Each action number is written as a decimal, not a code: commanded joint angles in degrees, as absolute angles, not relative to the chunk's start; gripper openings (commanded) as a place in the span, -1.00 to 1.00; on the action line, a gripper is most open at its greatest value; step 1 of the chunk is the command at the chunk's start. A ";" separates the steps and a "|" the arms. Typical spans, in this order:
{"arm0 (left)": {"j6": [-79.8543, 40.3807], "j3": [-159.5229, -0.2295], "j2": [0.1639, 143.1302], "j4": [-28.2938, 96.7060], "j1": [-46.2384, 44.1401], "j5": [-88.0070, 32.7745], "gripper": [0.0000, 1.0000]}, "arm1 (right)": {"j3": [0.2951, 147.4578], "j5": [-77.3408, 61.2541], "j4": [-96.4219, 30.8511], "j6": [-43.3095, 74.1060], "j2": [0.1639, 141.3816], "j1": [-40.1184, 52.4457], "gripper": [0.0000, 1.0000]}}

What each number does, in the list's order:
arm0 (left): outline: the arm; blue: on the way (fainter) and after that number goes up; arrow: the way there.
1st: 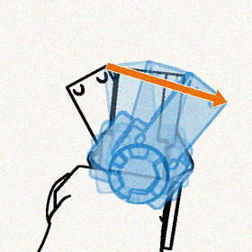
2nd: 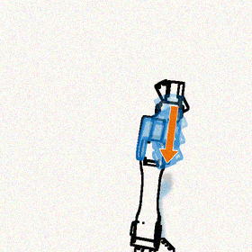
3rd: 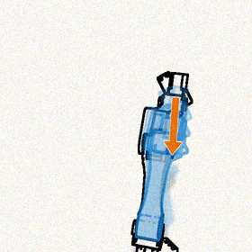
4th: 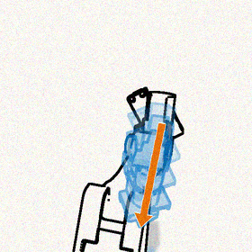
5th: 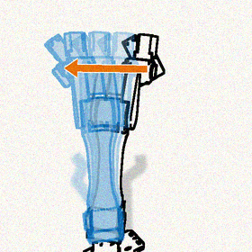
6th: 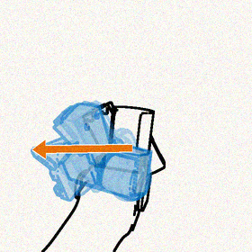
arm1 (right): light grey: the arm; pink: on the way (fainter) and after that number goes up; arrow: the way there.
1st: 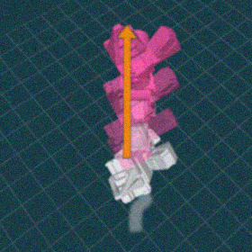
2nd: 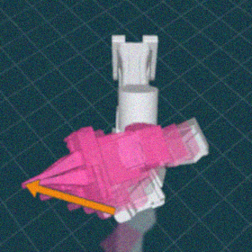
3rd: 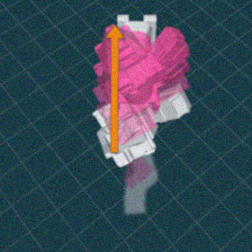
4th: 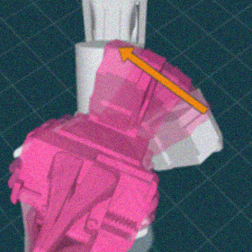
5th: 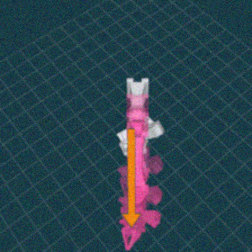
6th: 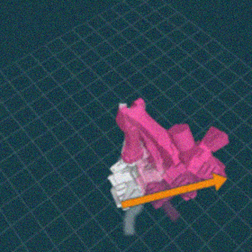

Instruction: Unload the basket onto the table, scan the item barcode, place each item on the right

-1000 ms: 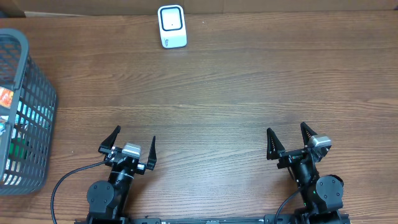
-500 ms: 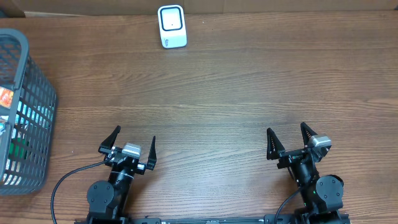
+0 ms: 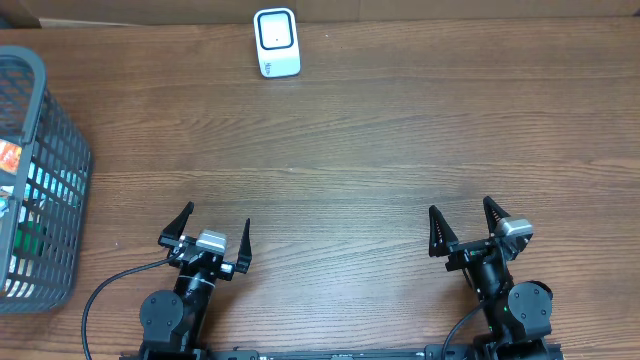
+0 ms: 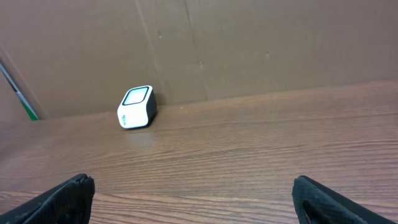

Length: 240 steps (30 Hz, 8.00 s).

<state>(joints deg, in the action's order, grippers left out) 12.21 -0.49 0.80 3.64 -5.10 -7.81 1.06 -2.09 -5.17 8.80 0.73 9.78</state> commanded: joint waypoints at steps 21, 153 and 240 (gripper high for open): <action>11.57 -0.27 0.25 3.77 -4.73 -7.44 1.00 | 0.47 -1.56 -4.78 8.60 0.16 9.56 1.00; 6.79 -15.68 15.44 2.96 -4.78 -6.04 1.00 | 0.47 -1.54 -4.78 8.60 0.16 9.56 1.00; -27.59 -124.53 91.77 83.70 43.00 -1.52 1.00 | 0.47 -1.56 -4.80 8.60 0.16 9.56 1.00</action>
<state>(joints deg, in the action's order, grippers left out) -25.23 -123.66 92.47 83.88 38.37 -0.03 1.06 -2.09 -5.13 8.80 0.73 9.78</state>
